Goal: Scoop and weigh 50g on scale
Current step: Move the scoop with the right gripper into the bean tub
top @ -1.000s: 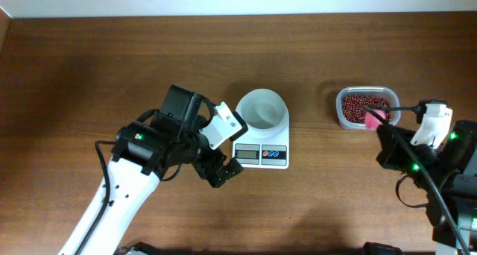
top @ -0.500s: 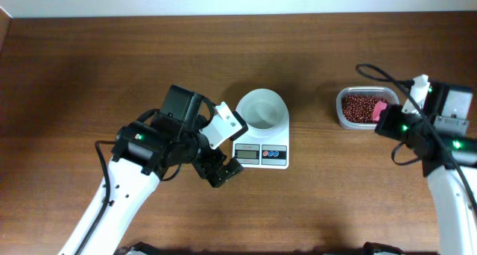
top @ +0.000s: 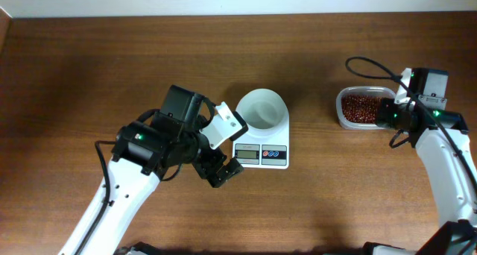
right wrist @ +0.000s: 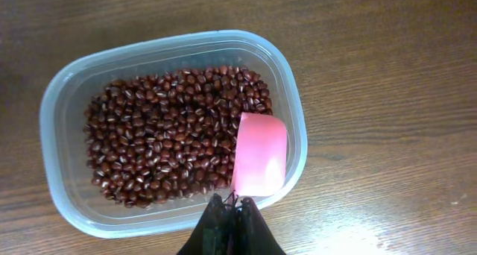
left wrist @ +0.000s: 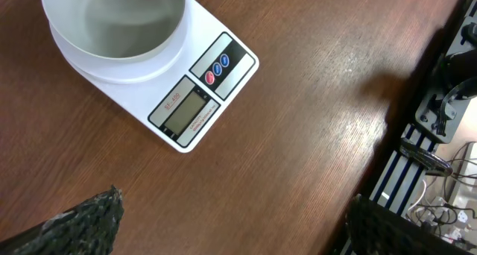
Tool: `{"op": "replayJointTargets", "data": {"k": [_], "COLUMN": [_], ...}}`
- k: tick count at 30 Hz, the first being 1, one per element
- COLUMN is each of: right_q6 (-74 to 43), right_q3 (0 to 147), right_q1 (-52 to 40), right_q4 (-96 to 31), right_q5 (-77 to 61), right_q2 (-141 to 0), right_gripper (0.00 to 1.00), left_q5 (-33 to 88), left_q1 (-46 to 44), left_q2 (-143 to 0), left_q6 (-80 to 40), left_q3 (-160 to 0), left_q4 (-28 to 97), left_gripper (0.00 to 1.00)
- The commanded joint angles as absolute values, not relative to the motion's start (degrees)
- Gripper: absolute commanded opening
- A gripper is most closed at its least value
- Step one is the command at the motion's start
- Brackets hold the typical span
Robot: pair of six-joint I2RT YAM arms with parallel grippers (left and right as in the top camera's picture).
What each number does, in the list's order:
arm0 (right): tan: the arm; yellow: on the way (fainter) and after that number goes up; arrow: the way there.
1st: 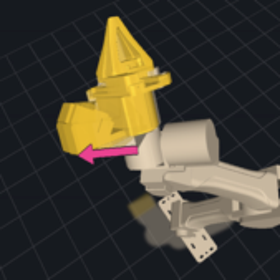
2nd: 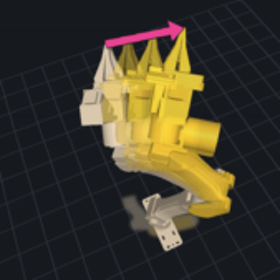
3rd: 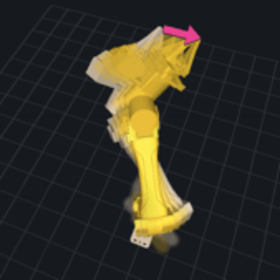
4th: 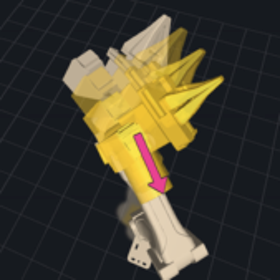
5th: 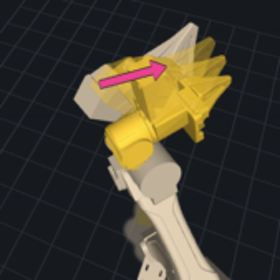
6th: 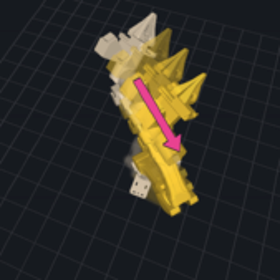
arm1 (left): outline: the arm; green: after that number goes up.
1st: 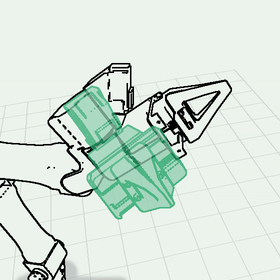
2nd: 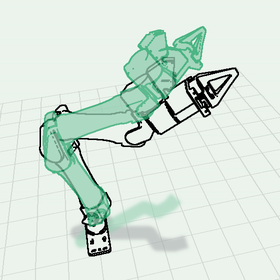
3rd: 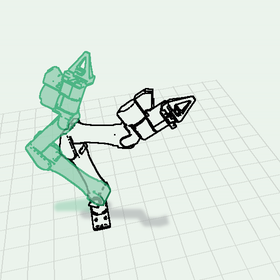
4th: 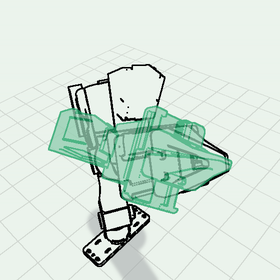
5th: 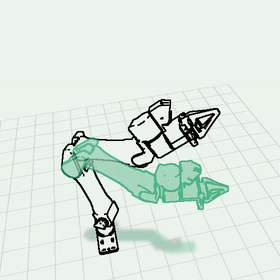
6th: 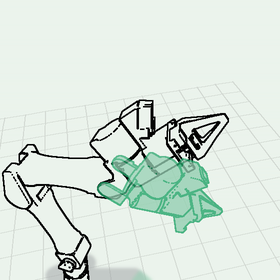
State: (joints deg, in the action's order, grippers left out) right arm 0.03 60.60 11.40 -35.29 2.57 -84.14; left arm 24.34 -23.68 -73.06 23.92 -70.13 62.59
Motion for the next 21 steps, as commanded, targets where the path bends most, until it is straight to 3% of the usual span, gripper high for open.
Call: {"op": "replayJointTargets", "data": {"k": [1,21], "right_q6": [1.74,-8.43], "right_q3": [61.41,61.41], "right_q1": [11.70,12.84], "right_q4": [-34.89,-34.92], "right_q5": [3.75,-4.43], "right_q2": [-86.17,-91.37], "right_gripper": [0.04,0.04], "left_q5": [24.16,24.16], "left_q1": [-23.86,-23.86], "left_q2": [-72.69,-72.69], "left_q6": [23.20,23.20], "left_q3": [-70.98,-70.98], "left_q4": [62.50,62.52], "left_gripper": [0.99,0.99]}}
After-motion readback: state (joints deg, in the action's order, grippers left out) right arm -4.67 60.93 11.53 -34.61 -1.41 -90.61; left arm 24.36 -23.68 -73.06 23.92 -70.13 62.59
